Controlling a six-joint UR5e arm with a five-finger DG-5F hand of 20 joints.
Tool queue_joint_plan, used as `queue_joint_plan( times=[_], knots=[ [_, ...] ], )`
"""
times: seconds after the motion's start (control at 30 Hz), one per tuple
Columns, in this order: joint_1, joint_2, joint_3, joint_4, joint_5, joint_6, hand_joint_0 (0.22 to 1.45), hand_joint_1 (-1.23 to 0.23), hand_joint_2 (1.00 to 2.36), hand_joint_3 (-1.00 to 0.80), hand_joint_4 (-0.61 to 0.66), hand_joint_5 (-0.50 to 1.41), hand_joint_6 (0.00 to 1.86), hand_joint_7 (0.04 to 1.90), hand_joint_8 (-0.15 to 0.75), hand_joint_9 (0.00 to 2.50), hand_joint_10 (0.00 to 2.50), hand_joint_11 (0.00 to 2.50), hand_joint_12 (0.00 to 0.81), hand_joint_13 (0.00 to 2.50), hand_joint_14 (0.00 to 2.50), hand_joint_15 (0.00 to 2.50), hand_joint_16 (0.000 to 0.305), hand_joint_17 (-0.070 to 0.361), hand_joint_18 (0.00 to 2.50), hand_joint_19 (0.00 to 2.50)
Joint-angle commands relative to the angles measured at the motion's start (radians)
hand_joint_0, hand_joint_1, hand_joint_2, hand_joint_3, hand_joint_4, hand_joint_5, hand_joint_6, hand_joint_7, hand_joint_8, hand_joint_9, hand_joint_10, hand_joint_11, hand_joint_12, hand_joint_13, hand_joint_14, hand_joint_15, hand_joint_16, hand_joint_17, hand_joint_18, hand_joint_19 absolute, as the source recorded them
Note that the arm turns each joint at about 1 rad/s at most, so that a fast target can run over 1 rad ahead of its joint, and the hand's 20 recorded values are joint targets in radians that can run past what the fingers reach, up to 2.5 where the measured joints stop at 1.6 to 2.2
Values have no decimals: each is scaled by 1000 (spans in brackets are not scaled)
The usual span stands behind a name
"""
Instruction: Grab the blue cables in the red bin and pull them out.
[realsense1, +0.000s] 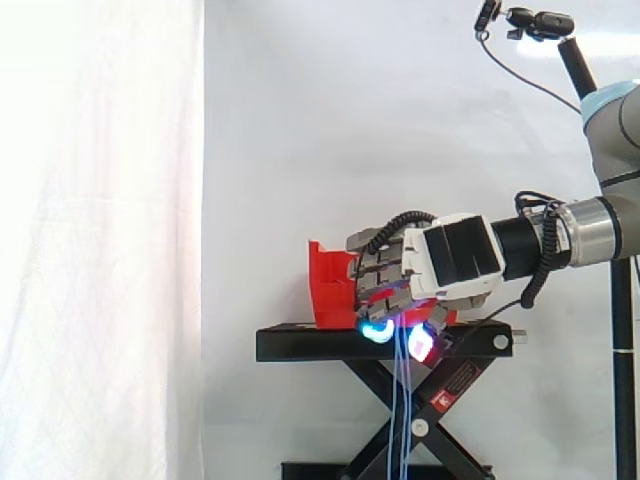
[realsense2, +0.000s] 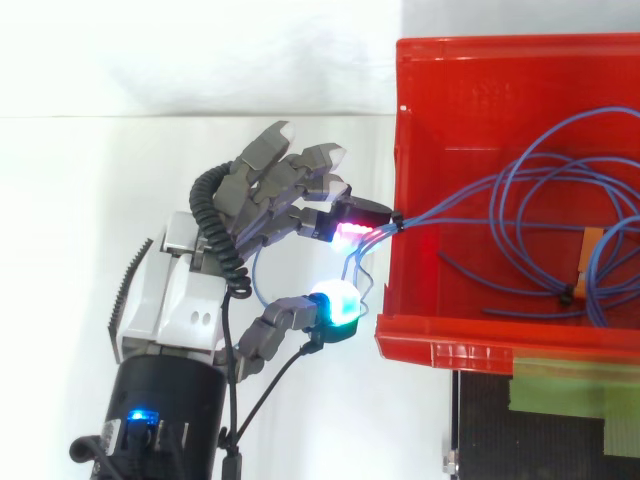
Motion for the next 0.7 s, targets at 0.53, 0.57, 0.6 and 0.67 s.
queue_joint_plan(
  times=[0.53,0.57,0.6,0.67],
  knots=[
    [-6,0,0,-1,-2,-3,789,-900,1000,-1000,88,726,57,765,270,679,20,749,362,580,17,433,45,101,364,409],
    [-6,0,0,-1,-2,-3,789,-900,1000,-1000,88,726,56,766,269,679,20,747,362,580,16,434,45,101,364,409],
    [-8,0,0,2,-2,-5,790,-902,1000,-1000,88,727,54,765,269,684,18,761,363,579,16,431,45,101,364,409],
    [-8,0,0,2,-2,-10,791,-902,1000,-1000,96,727,50,767,269,684,21,751,362,579,16,429,45,101,365,409]
  ],
)
